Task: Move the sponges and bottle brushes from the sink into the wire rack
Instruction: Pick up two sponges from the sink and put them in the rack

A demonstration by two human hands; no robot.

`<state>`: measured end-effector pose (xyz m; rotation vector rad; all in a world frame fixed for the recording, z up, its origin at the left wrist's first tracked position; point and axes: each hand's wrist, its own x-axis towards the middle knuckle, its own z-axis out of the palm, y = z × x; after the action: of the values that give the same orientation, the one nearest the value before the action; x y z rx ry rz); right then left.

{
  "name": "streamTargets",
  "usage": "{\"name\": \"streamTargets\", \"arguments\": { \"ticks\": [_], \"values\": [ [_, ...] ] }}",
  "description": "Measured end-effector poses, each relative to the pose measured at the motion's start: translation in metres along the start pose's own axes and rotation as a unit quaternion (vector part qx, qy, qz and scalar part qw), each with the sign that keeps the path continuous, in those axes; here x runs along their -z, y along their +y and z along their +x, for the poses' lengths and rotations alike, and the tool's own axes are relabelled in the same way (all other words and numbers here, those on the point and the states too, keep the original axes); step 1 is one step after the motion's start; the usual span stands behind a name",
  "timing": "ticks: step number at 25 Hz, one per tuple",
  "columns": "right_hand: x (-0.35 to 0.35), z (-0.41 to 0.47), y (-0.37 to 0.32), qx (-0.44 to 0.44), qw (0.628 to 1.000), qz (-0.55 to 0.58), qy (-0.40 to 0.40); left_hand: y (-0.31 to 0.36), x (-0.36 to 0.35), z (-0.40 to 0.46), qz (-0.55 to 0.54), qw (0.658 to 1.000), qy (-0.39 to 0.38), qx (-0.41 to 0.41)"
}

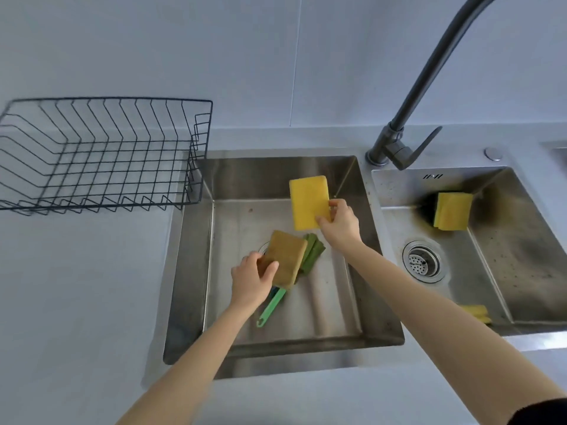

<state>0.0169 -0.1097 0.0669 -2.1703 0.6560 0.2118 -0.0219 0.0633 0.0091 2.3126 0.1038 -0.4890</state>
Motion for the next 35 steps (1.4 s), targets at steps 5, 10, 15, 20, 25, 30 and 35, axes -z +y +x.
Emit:
{"name": "streamTargets", "arguments": {
  "ticks": [5,10,15,20,25,30,35],
  "values": [
    [0.006,-0.022,-0.022,0.025,0.998,0.054,0.019,0.008,0.037,-0.01,-0.095,0.995,0.038,-0.009],
    [0.011,-0.039,-0.041,0.043,0.995,0.078,0.038,0.005,0.072,-0.025,-0.146,0.985,0.082,-0.045],
    [0.002,-0.055,-0.061,0.061,0.993,0.091,0.038,0.007,0.106,-0.04,-0.183,0.975,0.109,-0.061],
    [-0.013,-0.064,-0.091,0.078,0.991,0.108,0.032,0.006,0.141,-0.044,-0.211,0.965,0.138,-0.076],
    [-0.031,-0.062,-0.131,0.089,0.988,0.123,0.01,-0.003,0.176,-0.039,-0.232,0.952,0.183,-0.081],
    [-0.059,-0.047,-0.178,0.09,0.987,0.132,-0.019,-0.023,0.211,-0.02,-0.264,0.94,0.214,-0.042],
    [-0.096,-0.022,-0.216,0.072,0.99,0.103,-0.056,-0.04,0.24,0.005,-0.283,0.929,0.234,-0.037]
  ]
}}
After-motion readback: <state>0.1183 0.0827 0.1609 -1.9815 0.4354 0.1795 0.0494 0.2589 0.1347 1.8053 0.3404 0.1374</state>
